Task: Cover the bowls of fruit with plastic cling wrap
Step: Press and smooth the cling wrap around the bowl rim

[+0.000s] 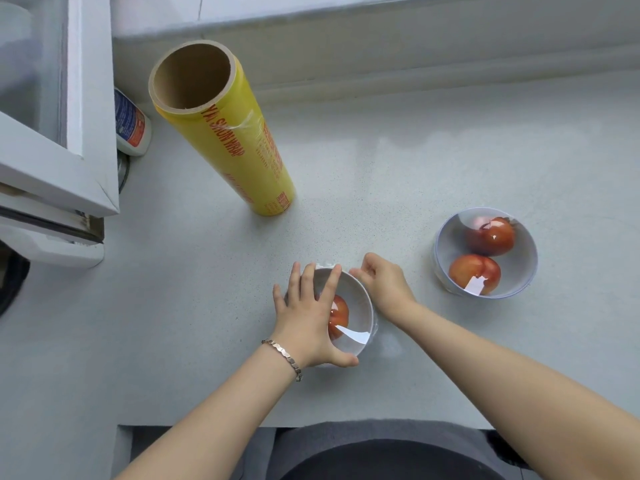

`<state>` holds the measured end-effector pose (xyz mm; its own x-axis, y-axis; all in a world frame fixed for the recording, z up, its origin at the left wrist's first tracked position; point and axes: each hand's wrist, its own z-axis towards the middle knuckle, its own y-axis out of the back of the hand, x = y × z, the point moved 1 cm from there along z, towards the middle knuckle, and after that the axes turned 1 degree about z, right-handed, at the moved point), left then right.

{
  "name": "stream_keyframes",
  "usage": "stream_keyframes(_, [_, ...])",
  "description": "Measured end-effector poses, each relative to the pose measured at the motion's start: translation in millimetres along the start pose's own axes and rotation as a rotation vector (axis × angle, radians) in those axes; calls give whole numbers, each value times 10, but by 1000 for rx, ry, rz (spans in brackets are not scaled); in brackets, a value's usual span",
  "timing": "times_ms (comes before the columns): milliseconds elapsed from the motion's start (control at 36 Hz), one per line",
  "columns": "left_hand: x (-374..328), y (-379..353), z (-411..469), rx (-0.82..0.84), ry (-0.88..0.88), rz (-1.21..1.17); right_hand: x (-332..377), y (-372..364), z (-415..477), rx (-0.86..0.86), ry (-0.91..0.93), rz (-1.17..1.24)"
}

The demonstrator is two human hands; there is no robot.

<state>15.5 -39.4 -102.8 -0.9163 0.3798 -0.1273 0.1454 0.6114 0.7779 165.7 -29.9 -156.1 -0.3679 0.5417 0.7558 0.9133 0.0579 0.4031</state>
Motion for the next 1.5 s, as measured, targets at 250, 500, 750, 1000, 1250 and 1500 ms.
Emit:
stream_keyframes(250, [21,-8,-14,-18,15,-37,-149,80,-38,-42,-104,-58])
stream_keyframes(500, [-130,-16,-97,-103,346,-357,-241,87,-497,305,-483,476])
stream_keyframes(750, [133,128,-115,-16,-146,15,-262,13,-559,171,-274,501])
stream_keyframes(1000, [61,52,-18,-88,-173,223,-174,-32,-599,-72,-165,473])
stream_keyframes(1250, [7,7,39,-98,-91,190,-149,-82,-475,-328,-110,269])
stream_keyframes(1500, [6,-10,48,-107,-70,179,-154,-175,-345,-259,-260,286])
